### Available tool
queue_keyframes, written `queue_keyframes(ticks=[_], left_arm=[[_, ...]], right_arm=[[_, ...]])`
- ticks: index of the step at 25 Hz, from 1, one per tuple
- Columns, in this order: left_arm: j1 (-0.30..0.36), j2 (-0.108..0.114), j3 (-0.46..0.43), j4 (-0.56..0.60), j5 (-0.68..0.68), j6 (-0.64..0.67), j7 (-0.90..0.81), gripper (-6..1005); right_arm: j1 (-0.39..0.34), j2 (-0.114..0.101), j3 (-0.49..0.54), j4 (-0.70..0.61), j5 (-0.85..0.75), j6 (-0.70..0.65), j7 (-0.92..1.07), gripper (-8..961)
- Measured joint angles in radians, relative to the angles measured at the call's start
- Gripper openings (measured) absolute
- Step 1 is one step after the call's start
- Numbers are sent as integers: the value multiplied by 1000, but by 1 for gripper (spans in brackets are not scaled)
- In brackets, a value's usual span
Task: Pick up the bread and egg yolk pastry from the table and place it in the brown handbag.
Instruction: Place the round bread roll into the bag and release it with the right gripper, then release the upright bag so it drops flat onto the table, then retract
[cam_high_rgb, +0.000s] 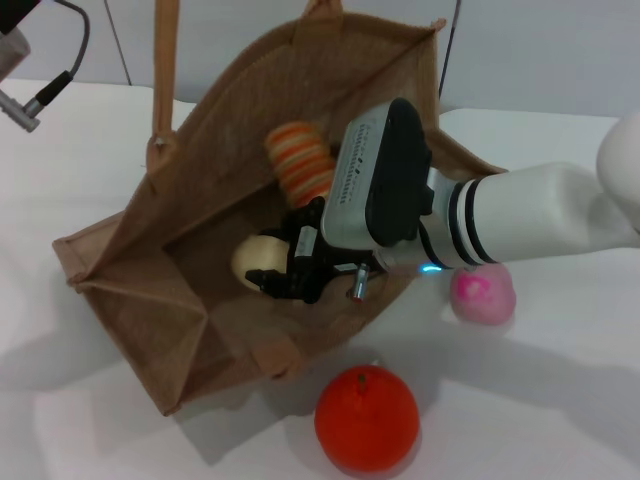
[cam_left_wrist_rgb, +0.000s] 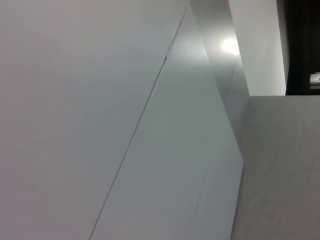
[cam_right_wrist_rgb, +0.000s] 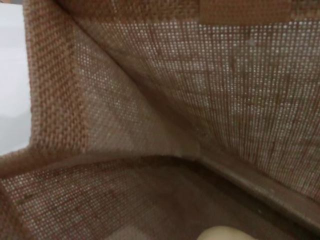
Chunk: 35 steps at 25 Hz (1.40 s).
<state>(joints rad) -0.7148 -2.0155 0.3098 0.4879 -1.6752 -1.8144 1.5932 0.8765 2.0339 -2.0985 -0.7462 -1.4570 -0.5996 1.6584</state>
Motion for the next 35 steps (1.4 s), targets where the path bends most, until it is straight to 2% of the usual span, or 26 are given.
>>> queue_keyframes(ticks=[5,6,11,14,16,26,35], left_arm=[[21,4,-6,0,-7,16,10,243],[26,5,-9,0,-7,20,12,244],[42,8,-24,0,-7,32,17,249],[53,9,-25,-2,-7,58,36,251],[61,7,-25,-7,-7,83,59,253],[72,-6,-24,-24,-1,187,121,262],[69,-10,-11,-114,38,288,285,270]], right_arm=[[-21,-4,-1,-47,2,-7,0,501],[-40,-7,-1,-89,2,-14,-1,499],[-78,-13,9,-156,-2,-26,-3,638],[-121,-14,55,-198,-2,-53,-3,752],[-147,-18,94,-217,-5,-74,-7,752],[-277,-23,420,-227,-7,-228,-58,751],[-388,-18,830,-211,1,-490,-141,750]])
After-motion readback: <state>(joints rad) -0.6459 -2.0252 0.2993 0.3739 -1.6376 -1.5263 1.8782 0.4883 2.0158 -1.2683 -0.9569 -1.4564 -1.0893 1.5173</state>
